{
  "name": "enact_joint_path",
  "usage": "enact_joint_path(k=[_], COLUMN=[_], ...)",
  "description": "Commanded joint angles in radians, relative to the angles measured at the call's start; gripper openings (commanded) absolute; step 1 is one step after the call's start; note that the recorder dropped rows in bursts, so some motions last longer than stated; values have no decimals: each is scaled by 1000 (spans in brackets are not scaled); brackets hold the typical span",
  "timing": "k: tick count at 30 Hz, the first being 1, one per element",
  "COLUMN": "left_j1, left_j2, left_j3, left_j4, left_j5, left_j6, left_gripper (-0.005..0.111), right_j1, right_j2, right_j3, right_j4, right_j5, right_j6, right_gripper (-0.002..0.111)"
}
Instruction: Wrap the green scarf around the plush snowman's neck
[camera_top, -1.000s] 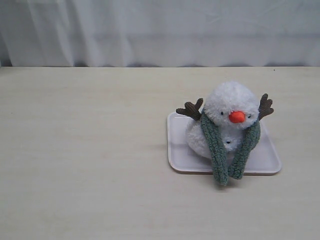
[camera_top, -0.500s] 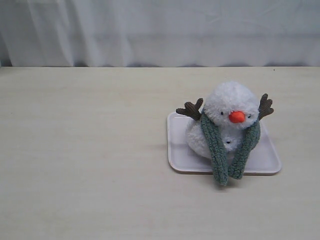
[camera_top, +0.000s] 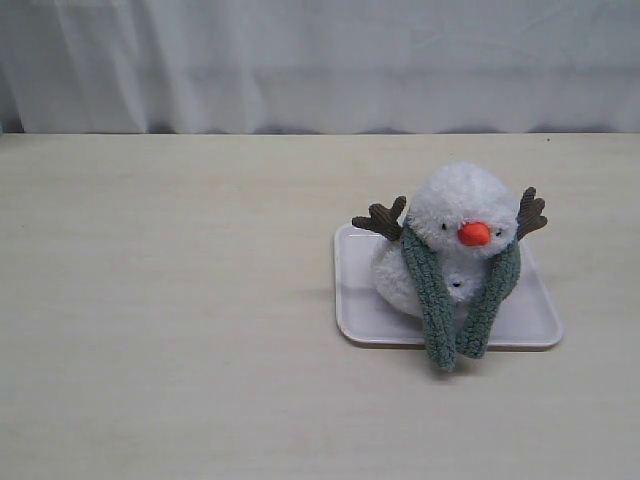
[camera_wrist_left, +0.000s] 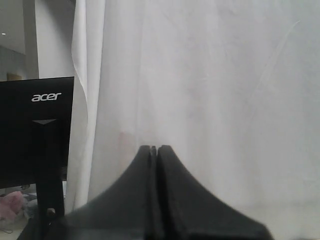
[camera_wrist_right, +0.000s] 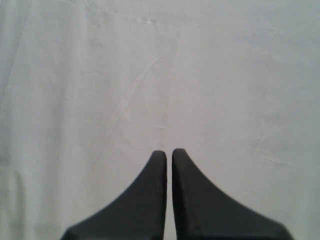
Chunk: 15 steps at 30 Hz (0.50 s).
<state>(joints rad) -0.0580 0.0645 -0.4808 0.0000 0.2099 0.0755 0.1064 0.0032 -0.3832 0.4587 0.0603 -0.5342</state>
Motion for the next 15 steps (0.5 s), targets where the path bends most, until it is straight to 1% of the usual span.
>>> enact_joint_path(k=[1, 7, 11, 15], left_j1=[2, 2, 2, 2], left_j2=[-6, -10, -65, -65], left_j3=[1, 1, 1, 1], left_j4=[0, 0, 0, 0], left_j5=[-6, -6, -6, -13], left_j6=[-2, -2, -2, -2], left_gripper=[0, 0, 0, 0], right_j1=[2, 2, 2, 2], right_j2=[-3, -3, -3, -3], right_j3=[5, 5, 5, 5], right_j4=[-3, -3, -3, -3], right_j5=[-7, -7, -7, -7], right_j6=[3, 3, 3, 3], right_gripper=[4, 4, 4, 4])
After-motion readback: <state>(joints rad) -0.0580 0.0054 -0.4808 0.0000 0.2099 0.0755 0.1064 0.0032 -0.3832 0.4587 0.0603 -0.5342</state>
